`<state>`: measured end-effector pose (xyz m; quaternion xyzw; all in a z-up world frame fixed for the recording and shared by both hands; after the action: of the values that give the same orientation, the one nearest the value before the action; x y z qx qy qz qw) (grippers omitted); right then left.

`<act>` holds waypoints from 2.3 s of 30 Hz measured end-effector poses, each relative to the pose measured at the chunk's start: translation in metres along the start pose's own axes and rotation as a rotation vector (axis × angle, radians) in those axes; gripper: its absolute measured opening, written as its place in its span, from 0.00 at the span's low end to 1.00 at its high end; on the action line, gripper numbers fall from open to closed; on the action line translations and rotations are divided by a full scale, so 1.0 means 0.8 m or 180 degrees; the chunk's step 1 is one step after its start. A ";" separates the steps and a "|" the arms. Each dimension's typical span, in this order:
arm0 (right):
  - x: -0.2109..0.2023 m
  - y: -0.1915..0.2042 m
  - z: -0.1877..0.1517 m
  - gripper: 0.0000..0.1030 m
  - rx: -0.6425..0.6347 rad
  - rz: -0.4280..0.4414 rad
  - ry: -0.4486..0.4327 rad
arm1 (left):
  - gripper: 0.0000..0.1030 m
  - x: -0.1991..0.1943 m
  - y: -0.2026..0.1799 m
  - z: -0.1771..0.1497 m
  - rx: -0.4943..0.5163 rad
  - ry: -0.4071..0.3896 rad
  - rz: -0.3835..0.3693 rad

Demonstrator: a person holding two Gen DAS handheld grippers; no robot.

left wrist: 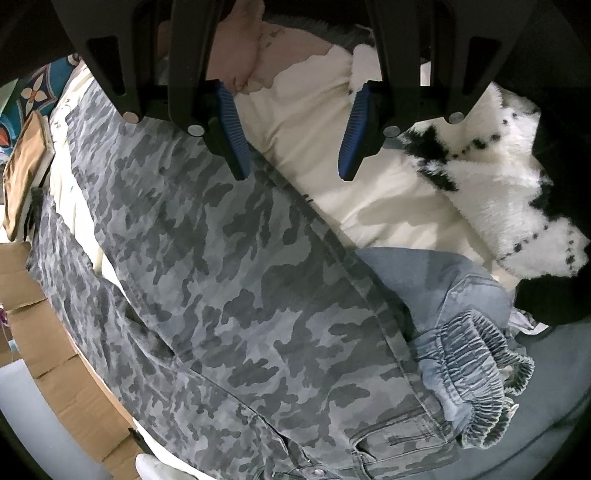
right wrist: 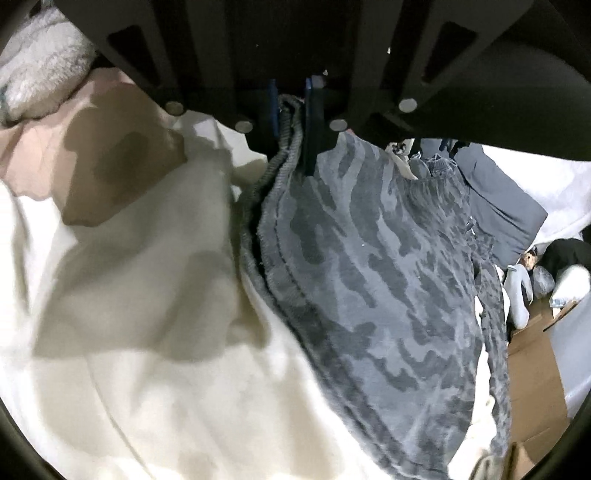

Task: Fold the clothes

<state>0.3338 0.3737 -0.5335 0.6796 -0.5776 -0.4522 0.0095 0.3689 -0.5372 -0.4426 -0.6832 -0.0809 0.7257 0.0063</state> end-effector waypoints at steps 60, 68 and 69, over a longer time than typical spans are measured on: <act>-0.152 0.130 -0.007 0.08 -0.0525 -0.0417 -0.0631 | 0.04 0.067 0.090 0.146 -0.1702 -0.1005 -0.1060; -0.187 0.169 0.003 0.08 -0.0619 -0.0214 -0.0850 | 0.03 0.013 0.068 0.165 -0.1519 -0.1138 -0.1056; -0.193 0.175 0.004 0.08 -0.0632 -0.0175 -0.0888 | 0.03 0.006 0.062 0.170 -0.1486 -0.1155 -0.1068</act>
<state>0.2348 0.4509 -0.3674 0.6215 -0.5069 -0.5971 -0.0160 0.2386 -0.6007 -0.4464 -0.5031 -0.3560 0.7862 -0.0454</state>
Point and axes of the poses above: each gripper's, at about its wrist camera, not at the fingertips, and x roughly the way its jaws point, y to its left, z to its top, the point moved 10 cm from there along x, roughly the way its jaws point, and after that the axes turned 3 degrees about x, right-handed, at the moved point
